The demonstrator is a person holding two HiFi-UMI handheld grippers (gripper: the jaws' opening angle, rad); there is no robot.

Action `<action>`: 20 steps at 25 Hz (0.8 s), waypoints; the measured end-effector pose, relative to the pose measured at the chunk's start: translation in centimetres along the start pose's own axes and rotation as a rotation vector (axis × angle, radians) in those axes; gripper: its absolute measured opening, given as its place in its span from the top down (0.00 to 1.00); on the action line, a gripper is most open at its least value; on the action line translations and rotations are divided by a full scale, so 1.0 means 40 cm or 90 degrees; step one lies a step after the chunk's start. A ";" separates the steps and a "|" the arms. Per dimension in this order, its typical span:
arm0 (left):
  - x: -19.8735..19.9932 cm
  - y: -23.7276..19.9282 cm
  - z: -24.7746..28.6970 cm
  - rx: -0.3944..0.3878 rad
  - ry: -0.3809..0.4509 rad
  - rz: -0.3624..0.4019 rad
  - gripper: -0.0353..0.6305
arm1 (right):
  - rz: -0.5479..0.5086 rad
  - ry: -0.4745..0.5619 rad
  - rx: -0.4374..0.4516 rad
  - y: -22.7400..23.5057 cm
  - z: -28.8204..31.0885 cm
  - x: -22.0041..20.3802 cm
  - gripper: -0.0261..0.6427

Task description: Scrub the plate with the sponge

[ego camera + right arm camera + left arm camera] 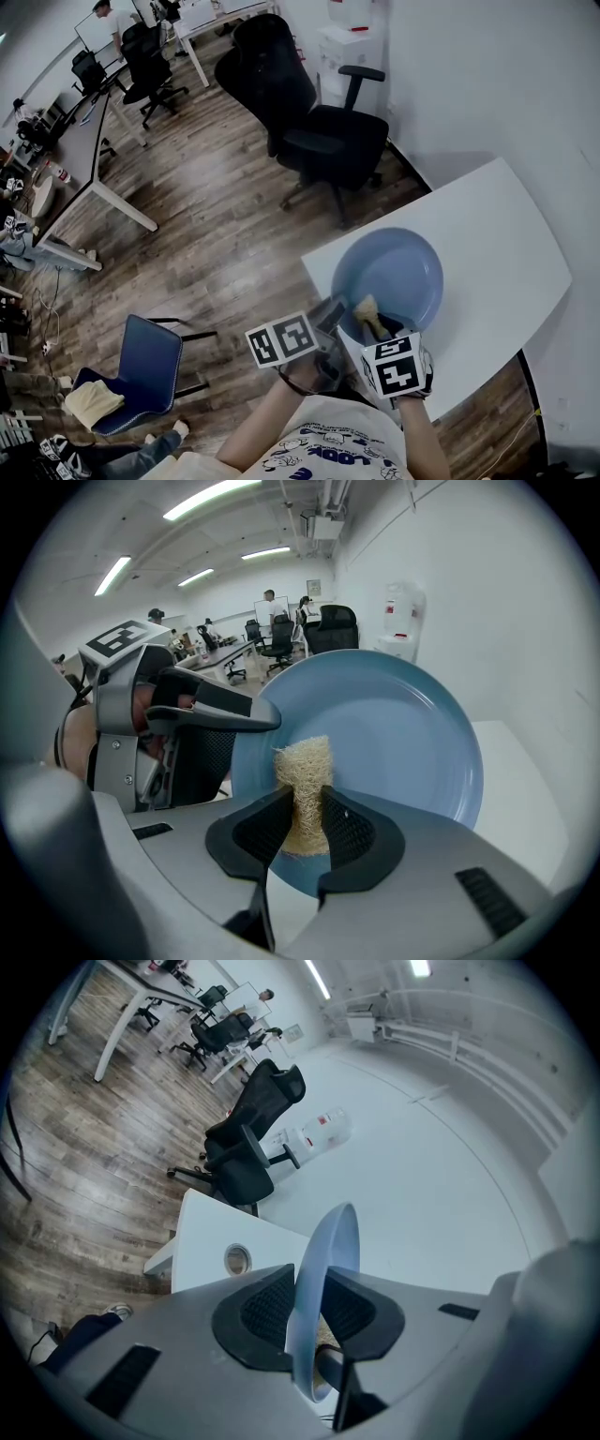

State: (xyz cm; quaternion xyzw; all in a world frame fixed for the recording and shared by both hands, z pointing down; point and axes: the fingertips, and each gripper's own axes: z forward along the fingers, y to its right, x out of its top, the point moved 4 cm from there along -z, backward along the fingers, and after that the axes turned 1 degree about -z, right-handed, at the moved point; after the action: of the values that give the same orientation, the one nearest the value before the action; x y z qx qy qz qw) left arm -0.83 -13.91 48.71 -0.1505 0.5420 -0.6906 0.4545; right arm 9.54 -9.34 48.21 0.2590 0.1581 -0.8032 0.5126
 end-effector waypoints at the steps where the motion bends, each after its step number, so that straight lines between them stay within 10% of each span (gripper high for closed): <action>1: -0.001 0.001 0.001 0.000 -0.001 0.002 0.84 | -0.001 0.001 0.000 -0.001 0.001 0.002 0.81; 20: -0.017 0.022 0.008 0.014 -0.020 0.055 0.85 | 0.034 0.006 0.019 0.029 -0.007 0.053 0.81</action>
State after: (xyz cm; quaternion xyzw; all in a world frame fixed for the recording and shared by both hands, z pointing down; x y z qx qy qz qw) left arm 0.18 -13.57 48.24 -0.1333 0.5333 -0.6737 0.4940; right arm 9.92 -11.28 46.77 0.2745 0.1414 -0.7901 0.5295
